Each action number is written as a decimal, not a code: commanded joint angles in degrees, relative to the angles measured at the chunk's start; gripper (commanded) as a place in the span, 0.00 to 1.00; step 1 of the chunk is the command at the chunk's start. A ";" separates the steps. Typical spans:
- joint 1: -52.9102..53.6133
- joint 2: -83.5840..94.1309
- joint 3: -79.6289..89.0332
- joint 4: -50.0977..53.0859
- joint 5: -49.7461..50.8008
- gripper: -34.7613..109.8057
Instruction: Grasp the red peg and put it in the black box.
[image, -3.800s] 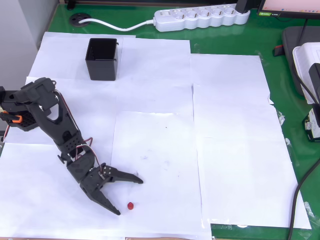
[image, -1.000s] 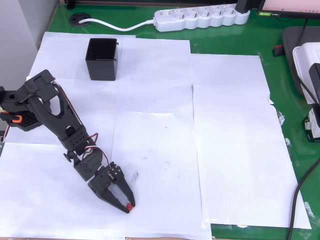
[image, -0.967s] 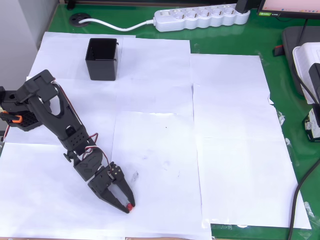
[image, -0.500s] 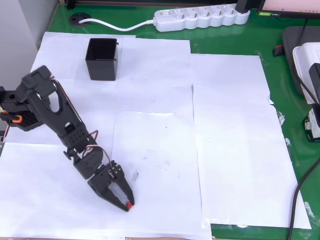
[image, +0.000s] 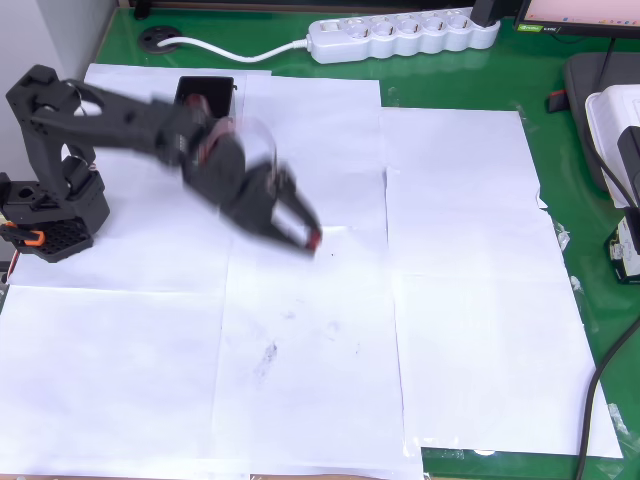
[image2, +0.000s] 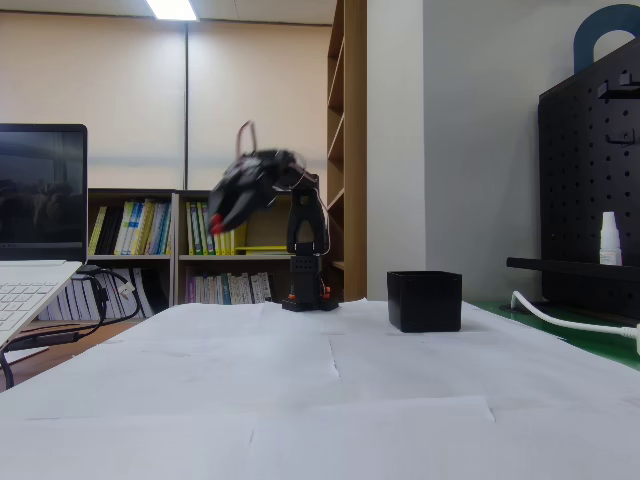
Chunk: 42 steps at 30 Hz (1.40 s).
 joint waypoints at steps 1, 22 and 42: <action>-7.91 -7.21 17.49 15.64 1.67 0.24; -51.15 -14.77 -3.78 31.20 26.72 0.24; -54.67 -2.99 -6.15 32.87 21.97 0.52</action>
